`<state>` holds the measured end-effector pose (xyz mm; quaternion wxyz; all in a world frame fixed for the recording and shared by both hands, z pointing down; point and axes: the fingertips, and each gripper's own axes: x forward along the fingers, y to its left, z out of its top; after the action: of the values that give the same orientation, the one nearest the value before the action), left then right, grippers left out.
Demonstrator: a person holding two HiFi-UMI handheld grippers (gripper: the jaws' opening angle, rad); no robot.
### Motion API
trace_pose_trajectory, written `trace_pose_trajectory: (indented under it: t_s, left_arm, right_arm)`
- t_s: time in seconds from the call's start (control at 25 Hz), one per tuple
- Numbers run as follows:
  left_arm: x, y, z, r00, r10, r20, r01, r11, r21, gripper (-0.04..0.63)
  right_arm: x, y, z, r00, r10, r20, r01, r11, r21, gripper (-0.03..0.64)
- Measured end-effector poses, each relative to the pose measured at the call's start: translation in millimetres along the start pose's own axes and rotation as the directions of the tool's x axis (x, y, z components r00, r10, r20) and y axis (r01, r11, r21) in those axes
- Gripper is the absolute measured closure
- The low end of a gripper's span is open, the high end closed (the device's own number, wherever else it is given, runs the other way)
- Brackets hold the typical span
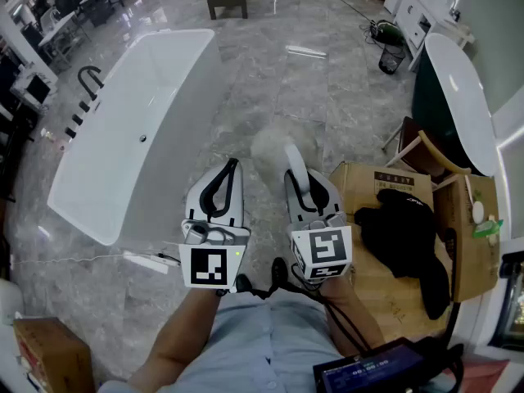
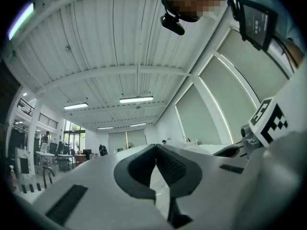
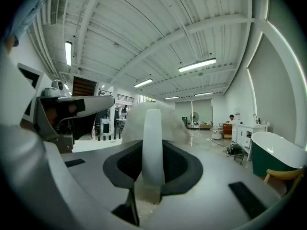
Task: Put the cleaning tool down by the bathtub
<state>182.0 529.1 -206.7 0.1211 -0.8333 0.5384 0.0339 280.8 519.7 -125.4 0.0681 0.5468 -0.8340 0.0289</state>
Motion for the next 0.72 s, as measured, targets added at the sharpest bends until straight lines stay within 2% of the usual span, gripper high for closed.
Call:
trace_pose_trajectory:
  t_s: [0.36,0.72]
  left_arm:
    - [34.1,-10.6,-11.7,1.000,0.009,-0.020,-0.008,1.000,0.014,0.578]
    - [62.0,7.1,-20.9,0.998,0.057,-0.029,-0.056,0.998,0.026,0.578]
  right_arm:
    - [19.1,-32.4,-3.4,1.000,0.018,0.012,-0.018,1.000,0.017,0.520]
    - [53.9,-55.3,-8.0,1.000,0.009,0.009,-0.009,0.999,0.034,0.520]
